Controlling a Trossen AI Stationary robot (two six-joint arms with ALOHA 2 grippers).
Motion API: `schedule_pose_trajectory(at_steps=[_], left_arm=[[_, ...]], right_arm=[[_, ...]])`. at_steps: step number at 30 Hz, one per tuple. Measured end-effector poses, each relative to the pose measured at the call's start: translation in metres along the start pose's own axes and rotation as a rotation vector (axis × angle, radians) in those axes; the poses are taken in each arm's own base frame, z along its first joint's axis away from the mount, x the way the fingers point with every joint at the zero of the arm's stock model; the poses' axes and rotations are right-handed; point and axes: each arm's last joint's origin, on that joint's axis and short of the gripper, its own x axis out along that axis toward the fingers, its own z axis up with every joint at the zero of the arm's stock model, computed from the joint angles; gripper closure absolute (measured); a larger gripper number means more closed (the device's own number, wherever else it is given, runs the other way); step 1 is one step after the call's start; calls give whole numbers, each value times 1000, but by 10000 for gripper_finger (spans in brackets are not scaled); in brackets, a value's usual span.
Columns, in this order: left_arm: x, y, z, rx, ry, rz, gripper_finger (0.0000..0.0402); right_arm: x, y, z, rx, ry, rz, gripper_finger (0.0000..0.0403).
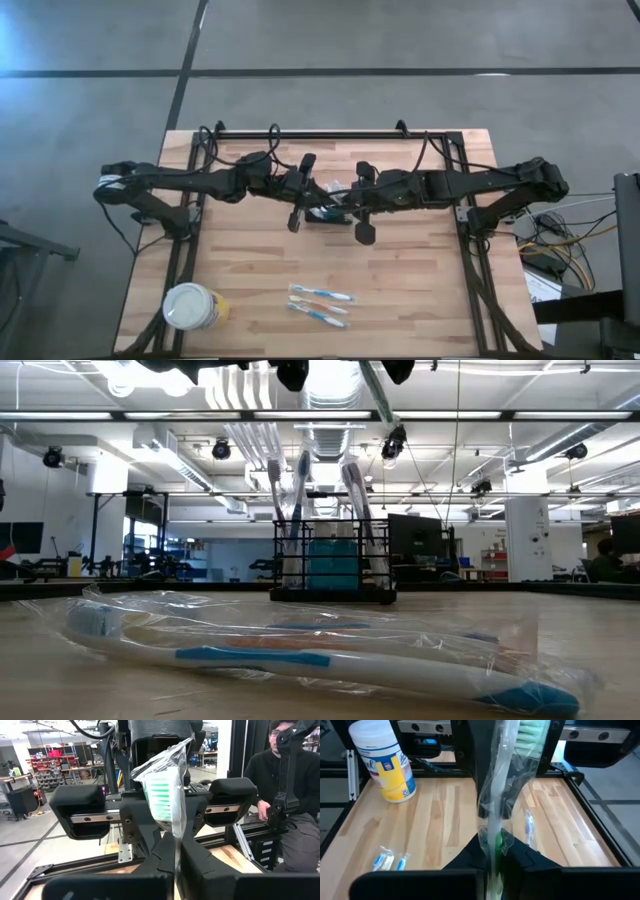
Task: Pick & Place toothbrushing station
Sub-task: Put the green toothbrush into the black organizer
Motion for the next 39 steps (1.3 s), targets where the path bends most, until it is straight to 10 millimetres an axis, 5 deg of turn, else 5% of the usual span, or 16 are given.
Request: schedule_pose_trajectory(at_steps=[9, 22, 29, 34, 39], left_arm=[[-5, -3, 4, -39, 4, -96, 303], [-46, -14, 35, -37, 46, -115, 180], [-84, -26, 27, 2, 123, -119, 183], [-119, -35, 9, 23, 90, 3, 198], [-146, -42, -25, -14, 76, 137, 265]], right_arm=[[0, 0, 1, -18, -38, 8, 387], [2, 1, 2, -86, -107, 22, 388], [-5, -4, -12, -96, -220, 42, 388], [-15, -17, -40, -55, -323, 12, 388], [-13, -31, -74, 6, -391, -38, 388]])
